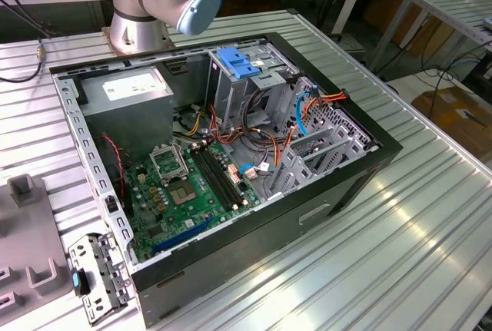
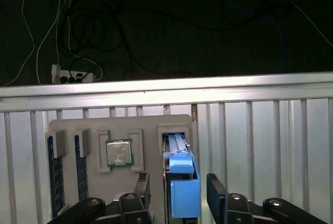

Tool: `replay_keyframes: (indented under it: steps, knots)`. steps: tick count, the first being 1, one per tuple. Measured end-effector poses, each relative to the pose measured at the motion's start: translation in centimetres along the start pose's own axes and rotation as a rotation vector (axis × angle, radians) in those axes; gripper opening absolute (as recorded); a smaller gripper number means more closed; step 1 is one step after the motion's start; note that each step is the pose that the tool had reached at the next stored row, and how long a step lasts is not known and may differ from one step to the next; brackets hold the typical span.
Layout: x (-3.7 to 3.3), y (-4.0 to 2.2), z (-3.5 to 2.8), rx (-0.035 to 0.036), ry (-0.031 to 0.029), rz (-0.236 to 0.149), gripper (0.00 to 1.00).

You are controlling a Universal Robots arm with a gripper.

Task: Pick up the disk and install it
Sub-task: 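Pick up the disk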

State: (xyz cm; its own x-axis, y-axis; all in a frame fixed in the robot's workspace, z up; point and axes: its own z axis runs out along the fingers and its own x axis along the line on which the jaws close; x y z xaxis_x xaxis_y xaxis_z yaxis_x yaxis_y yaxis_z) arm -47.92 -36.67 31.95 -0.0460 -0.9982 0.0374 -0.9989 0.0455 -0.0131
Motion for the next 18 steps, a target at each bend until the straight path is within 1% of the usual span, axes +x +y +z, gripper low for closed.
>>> replay_keyframes:
  steps: [2,3,4,5,7,8,11,13,16,18]
  knots:
    - [-0.01,0.01,0.37,0.0002,-0.0001,-0.004,0.56]
    - [-0.02,0.01,0.68,0.0003,-0.0001,-0.007,0.56]
    - [-0.03,0.01,0.80,0.0003,-0.0007,-0.007,0.54]
    - [-0.03,0.01,0.85,0.0002,-0.0008,-0.007,0.47]
    - [-0.03,0.01,0.84,0.0000,-0.0008,-0.007,0.47]
    - [-0.03,0.01,0.85,0.0000,-0.0008,-0.007,0.41]
    - [-0.05,0.00,1.02,0.0006,-0.0010,-0.007,0.41]
    - [-0.12,0.00,1.34,0.0003,-0.0008,-0.007,0.41]
    - [-0.23,-0.03,1.97,-0.0001,-0.0008,-0.007,0.41]
    - [-0.25,-0.02,2.17,-0.0002,-0.0008,-0.007,0.41]
